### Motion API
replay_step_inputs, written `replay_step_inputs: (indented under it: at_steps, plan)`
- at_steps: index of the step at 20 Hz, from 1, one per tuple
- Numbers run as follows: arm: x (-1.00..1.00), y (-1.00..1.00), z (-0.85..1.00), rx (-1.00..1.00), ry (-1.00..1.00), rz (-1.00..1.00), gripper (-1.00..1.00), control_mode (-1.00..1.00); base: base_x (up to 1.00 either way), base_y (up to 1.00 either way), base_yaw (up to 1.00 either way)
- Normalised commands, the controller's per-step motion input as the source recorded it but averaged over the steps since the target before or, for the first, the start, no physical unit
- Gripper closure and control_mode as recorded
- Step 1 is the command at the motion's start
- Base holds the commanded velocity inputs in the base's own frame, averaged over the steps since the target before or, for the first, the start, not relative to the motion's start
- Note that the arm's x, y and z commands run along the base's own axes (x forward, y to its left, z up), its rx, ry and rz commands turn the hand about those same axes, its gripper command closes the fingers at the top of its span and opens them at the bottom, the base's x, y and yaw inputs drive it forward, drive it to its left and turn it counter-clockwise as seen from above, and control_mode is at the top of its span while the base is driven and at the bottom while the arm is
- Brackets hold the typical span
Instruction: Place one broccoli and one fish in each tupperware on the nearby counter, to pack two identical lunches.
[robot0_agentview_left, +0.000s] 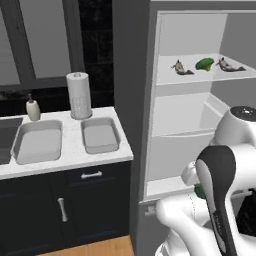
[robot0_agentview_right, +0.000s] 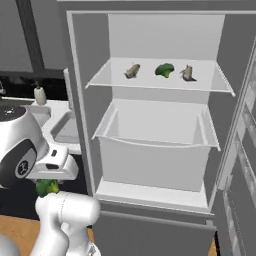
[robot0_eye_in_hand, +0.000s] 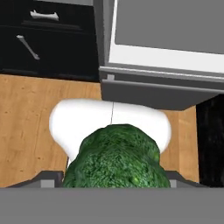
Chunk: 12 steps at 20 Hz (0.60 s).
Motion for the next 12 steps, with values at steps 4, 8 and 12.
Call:
replay_step_inputs:
  at_steps: [4, 8, 12]
  plan:
    - [0.00, 0.00, 0.00, 0.00, 0.00, 0.00, 1.00, 1.00, 0.00, 1.00, -0.01]
    - [0.00, 0.00, 0.00, 0.00, 0.00, 0.00, 1.00, 1.00, 0.00, 1.00, -0.06]
    - [0.00, 0.00, 0.00, 0.00, 0.00, 0.00, 1.00, 1.00, 0.17, 1.00, -0.08]
